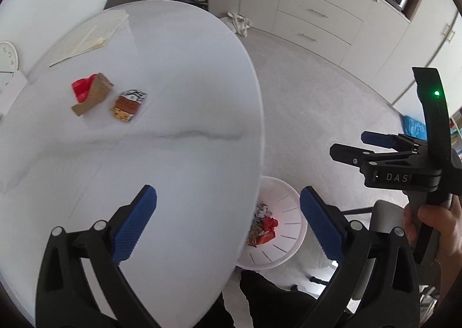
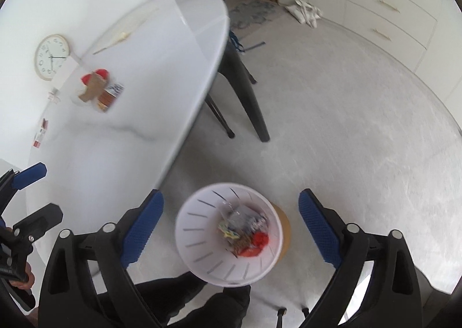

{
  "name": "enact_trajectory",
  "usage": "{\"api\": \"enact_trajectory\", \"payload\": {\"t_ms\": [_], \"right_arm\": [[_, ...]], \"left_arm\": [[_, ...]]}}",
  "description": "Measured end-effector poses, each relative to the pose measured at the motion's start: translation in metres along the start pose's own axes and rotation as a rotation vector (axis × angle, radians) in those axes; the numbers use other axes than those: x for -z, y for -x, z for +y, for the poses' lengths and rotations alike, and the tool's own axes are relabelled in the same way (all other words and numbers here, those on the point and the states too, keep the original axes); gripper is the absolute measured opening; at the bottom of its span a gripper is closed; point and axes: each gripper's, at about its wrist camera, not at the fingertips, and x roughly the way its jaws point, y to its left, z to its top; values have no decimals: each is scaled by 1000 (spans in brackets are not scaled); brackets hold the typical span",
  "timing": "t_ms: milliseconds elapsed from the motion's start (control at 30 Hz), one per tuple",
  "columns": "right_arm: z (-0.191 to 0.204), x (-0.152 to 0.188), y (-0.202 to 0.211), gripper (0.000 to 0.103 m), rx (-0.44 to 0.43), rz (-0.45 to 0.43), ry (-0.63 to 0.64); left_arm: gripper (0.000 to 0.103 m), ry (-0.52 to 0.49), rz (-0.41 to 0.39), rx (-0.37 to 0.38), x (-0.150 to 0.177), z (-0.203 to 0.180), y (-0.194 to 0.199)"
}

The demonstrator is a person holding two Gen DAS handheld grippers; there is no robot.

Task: Collect trash
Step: 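Move the right gripper back over the table toward the printed snack bag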

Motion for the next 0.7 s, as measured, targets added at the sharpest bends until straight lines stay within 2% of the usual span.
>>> {"api": "enact_trajectory", "payload": {"t_ms": [167,433,533,700], "right_arm": [[54,-34,-11,100,-47,-22,65],[136,-71,-53,100,-93,21,50],[167,-85,-77,100,-101,45,21],[211,-109,-125,100,-6,69,-14]], "left_arm": [[95,116,-45,-71,-10,67,15],[95,279,-89,-153,-13,166,29],[95,293,-100,-159,-11,192,30],[95,248,-101,-167,-10,231,21]]}}
